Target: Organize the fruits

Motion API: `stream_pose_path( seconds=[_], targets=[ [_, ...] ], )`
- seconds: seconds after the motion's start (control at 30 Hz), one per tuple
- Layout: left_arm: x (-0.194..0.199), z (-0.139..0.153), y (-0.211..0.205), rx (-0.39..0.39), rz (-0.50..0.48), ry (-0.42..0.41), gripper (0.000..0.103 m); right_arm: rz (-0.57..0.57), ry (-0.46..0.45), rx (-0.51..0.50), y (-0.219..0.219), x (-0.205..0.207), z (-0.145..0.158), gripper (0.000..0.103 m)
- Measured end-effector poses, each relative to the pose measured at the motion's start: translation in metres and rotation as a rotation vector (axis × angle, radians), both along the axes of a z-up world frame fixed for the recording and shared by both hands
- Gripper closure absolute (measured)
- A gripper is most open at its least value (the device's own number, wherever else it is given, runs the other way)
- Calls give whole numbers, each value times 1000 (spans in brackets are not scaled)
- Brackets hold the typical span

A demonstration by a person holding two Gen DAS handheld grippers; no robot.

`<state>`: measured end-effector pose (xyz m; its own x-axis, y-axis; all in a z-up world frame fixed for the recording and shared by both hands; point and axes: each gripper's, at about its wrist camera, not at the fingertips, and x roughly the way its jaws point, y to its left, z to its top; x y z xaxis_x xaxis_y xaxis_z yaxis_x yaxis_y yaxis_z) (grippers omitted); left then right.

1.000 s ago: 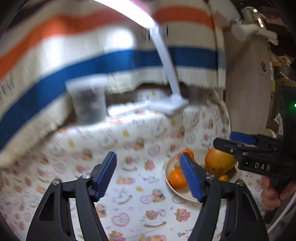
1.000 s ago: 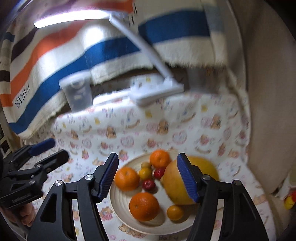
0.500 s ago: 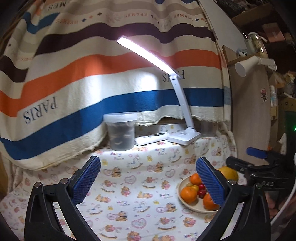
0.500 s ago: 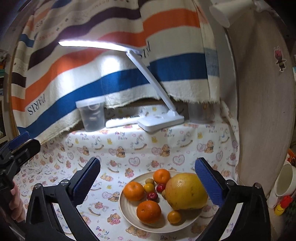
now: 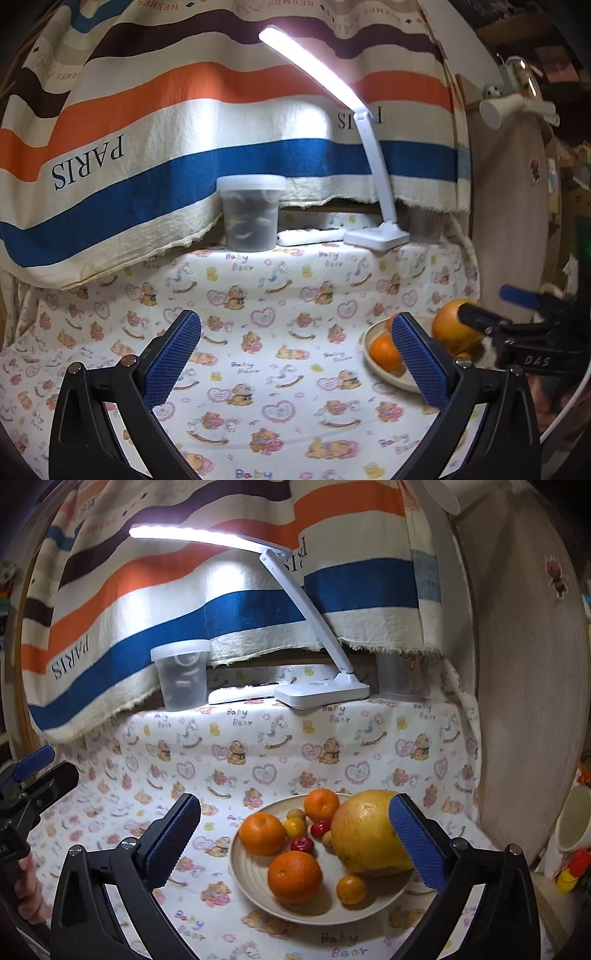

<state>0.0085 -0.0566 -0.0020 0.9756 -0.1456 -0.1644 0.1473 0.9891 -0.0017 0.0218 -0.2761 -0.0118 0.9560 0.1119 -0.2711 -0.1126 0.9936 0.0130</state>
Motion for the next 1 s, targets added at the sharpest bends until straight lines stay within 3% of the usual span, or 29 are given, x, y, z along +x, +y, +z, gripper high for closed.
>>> stream_pose_path(
  seconds=[0.07,0.43,1.0],
  targets=[
    [1,-5,-3,31,13,-1,0,10,5,-3,2,0,-2,1],
    [22,-14,0,3,30,123,0,-29,1,-15,1,0,-7,1],
    [21,-14,2,9,56,123,0,-54,5,-26,2,0,-8,1]
  ],
)
